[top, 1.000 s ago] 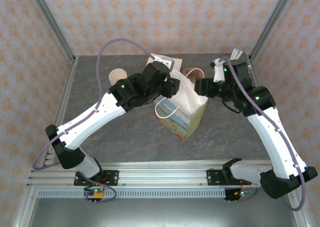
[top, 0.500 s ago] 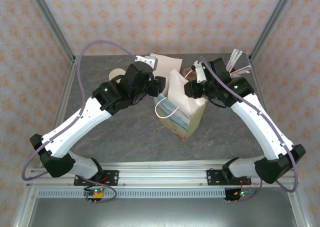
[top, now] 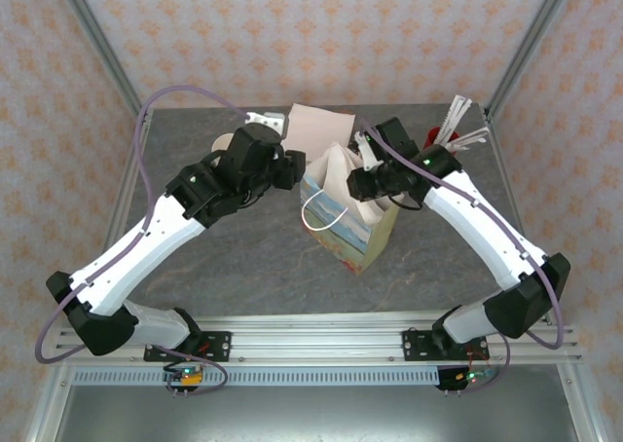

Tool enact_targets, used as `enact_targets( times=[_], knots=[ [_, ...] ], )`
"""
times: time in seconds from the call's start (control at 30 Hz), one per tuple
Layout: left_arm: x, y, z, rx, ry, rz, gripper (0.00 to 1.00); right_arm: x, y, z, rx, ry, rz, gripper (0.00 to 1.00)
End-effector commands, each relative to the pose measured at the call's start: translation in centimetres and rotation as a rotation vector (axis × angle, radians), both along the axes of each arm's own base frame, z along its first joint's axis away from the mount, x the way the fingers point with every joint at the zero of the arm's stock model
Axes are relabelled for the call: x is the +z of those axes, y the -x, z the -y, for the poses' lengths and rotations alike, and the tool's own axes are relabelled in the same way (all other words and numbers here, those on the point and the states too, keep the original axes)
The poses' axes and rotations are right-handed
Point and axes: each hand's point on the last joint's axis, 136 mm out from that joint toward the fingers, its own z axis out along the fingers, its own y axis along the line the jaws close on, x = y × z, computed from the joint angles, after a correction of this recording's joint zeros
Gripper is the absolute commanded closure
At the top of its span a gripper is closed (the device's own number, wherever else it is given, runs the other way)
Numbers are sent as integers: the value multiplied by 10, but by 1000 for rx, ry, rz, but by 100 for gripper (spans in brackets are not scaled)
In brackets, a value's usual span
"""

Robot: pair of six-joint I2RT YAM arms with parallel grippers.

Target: Pack the takeout coffee

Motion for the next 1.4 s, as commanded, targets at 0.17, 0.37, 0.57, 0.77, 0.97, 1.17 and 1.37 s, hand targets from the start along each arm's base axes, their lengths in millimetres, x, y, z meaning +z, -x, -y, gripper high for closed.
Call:
enact_targets(
  times=[0.17, 0.37, 0.57, 0.77, 0.97, 1.17, 1.37],
  knots=[
    [4, 5, -45, 118, -3, 77, 38, 101, 12, 25, -60, -114, 271, 42],
    [-6, 5, -111, 324, -8, 190, 22, 137, 9, 109, -367, -39, 526, 26],
    [-52, 7, -209, 679, -104, 282, 0, 102, 2, 243, -926, 190, 687, 1],
    [-120, 4, -277, 900, -203, 265, 0, -18, -17, 292, -1125, 240, 593, 1],
    [-168, -29, -262, 717, -327, 239, 0, -90, -53, 278, -1031, 181, 658, 1],
    [-205, -49, -249, 596, -334, 230, 0, -137, -83, 262, -930, 166, 606, 1],
    [-235, -63, -242, 525, -318, 217, 0, -145, -87, 258, -871, 140, 655, 1]
  ],
)
